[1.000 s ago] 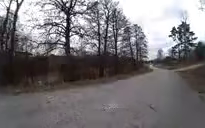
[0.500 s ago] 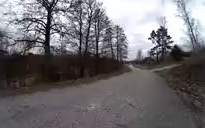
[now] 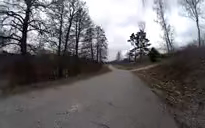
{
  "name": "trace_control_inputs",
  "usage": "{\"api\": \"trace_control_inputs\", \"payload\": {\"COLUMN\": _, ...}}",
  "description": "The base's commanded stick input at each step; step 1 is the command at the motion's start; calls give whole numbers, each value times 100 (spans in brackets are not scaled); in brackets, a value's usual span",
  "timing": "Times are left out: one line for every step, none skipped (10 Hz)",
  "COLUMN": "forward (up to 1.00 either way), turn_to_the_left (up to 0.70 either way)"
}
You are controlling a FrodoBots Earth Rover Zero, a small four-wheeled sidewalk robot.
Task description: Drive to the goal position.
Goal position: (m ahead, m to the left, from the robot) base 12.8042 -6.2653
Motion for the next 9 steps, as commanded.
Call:
{"api": "trace_control_inputs", "payload": {"forward": 0, "turn_to_the_left": 0}}
{"api": "trace_control_inputs", "payload": {"forward": 0, "turn_to_the_left": 0}}
{"api": "trace_control_inputs", "payload": {"forward": 19, "turn_to_the_left": 0}}
{"api": "trace_control_inputs", "payload": {"forward": 51, "turn_to_the_left": 0}}
{"api": "trace_control_inputs", "payload": {"forward": 69, "turn_to_the_left": 0}}
{"api": "trace_control_inputs", "payload": {"forward": 70, "turn_to_the_left": 0}}
{"api": "trace_control_inputs", "payload": {"forward": 70, "turn_to_the_left": 0}}
{"api": "trace_control_inputs", "payload": {"forward": 70, "turn_to_the_left": 0}}
{"api": "trace_control_inputs", "payload": {"forward": 70, "turn_to_the_left": 0}}
